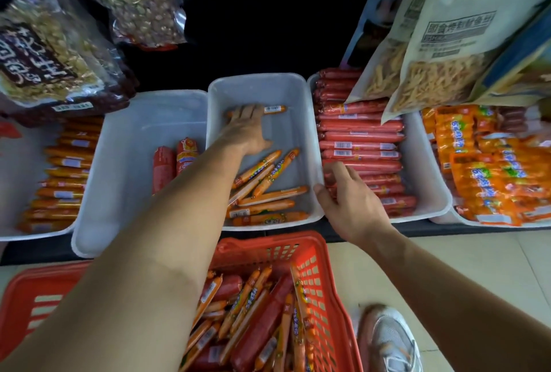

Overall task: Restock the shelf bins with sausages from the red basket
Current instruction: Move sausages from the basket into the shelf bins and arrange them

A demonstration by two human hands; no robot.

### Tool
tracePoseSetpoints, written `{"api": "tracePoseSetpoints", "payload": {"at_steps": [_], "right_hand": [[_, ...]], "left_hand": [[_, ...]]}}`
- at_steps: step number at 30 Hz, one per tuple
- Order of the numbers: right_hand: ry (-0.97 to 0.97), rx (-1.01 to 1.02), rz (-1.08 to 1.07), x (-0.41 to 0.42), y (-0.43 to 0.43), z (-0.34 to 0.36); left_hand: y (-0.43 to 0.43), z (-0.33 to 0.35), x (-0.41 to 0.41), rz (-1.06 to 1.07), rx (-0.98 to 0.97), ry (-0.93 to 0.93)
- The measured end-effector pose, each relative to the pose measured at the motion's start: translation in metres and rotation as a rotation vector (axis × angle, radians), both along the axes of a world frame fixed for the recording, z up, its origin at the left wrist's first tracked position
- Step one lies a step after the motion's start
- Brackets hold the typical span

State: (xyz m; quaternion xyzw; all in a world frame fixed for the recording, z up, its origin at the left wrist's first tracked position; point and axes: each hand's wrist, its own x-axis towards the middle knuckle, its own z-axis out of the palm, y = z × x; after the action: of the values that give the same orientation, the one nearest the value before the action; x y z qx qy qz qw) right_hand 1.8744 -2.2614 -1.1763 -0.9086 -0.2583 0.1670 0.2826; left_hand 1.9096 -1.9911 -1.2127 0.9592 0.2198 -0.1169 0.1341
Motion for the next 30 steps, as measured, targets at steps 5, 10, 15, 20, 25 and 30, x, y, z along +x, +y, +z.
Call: {"api": "tracePoseSetpoints", "payload": {"at_steps": [5,10,15,20,25,30], "right_hand": [[0.000,-0.016,0.025,0.000,-0.004,-0.001],[0.042,-0.027,0.005,0.000,-0.003,0.003],[0.059,-0.029,-0.007,-0.001,-0.002,0.004],[0.065,-0.033,-0.026,-0.001,-0.002,0.005],[0.073,-0.039,-0.027,-0.001,0.000,0.004],[0.074,-0.044,-0.026,0.000,0.000,0.004]], "left_hand": [[-0.019,0.003,-0.017,-0.029,0.042,0.023],[-0.027,0.013,-0.051,-0.128,0.061,0.066],[-0.032,0.017,-0.079,-0.182,0.038,0.168],[-0.031,0.020,-0.082,-0.187,-0.134,0.103],[-0.030,0.022,-0.077,-0.141,-0.198,0.030],[-0.035,0.018,-0.082,-0.105,-0.172,0.012]]}}
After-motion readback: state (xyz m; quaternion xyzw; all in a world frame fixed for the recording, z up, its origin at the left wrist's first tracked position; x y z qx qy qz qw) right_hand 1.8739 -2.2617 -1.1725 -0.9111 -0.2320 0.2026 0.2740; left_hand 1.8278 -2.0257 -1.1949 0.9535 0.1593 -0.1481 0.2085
